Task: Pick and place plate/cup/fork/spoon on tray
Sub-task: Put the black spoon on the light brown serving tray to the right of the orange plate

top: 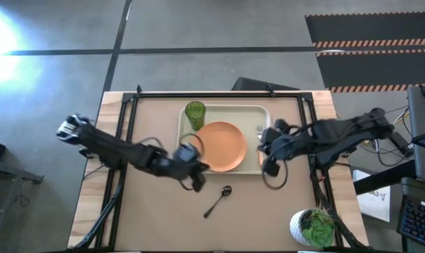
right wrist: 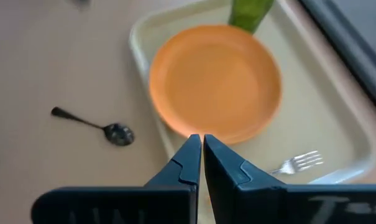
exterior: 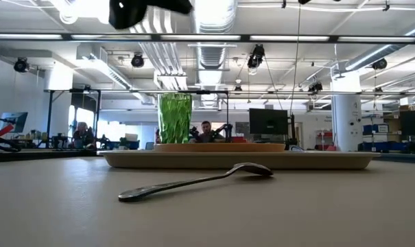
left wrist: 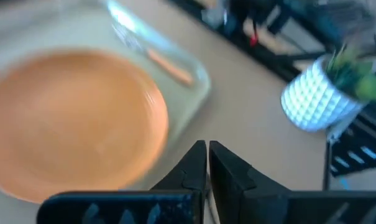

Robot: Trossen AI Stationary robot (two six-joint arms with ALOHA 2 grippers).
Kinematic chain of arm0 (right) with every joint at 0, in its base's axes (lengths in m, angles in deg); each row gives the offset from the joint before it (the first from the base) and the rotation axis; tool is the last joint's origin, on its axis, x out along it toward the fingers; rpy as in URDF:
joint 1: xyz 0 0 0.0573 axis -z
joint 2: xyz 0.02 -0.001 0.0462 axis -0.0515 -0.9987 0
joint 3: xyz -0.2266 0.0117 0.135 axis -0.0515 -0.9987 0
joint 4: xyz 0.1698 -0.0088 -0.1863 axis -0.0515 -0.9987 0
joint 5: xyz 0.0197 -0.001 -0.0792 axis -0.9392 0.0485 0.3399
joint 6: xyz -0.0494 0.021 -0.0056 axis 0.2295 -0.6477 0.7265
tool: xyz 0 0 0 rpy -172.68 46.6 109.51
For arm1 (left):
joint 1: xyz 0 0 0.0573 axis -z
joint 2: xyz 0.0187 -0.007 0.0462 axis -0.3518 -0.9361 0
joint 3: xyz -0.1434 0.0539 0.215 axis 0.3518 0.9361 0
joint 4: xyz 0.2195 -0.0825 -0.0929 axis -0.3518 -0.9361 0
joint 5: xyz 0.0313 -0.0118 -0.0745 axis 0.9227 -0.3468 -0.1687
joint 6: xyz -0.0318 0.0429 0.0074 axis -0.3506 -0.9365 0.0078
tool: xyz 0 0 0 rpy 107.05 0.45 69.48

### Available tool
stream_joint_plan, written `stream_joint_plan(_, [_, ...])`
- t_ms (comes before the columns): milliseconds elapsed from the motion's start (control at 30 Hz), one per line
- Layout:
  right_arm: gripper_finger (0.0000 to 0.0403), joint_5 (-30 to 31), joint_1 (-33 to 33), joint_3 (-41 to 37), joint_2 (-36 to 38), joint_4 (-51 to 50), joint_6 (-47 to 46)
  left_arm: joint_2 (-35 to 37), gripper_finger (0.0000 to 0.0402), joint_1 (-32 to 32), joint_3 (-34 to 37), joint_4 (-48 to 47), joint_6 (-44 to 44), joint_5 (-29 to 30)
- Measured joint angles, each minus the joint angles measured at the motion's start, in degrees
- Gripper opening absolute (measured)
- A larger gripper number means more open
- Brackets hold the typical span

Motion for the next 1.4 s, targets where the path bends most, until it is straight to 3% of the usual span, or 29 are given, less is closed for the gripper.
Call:
stream_joint_plan(167, [0.0009, -0.1, -3.8, 0.0, -4.9, 2.6, -5.3, 9.6, 0.0, 1.0, 0.8, -3.8, -7.6, 9.4])
stream_joint_plan(367, [0.0009, 0.1, -6.9, 0.0, -11.2, 13.1, -13.3, 18.0, 0.0, 1.1, 1.4, -8.7, -15.5, 14.8])
stream_joint_plan(767, [0.0009, 3.6, -12.1, 0.0, -26.5, 35.4, -37.4, 28.7, 0.0, 1.1, 1.5, -22.5, -19.5, 15.5])
stream_joint_plan(1067, [0.0009, 2.9, -14.1, 3.9, -37.0, 35.8, -55.7, 30.6, 0.0, 1.1, 1.5, -28.8, -19.4, 13.8])
stream_joint_plan(1400, [0.0059, -2.8, -13.9, 8.9, -45.0, 35.4, -60.7, 30.9, 0.0, 1.1, 1.6, -30.4, -21.8, 12.9])
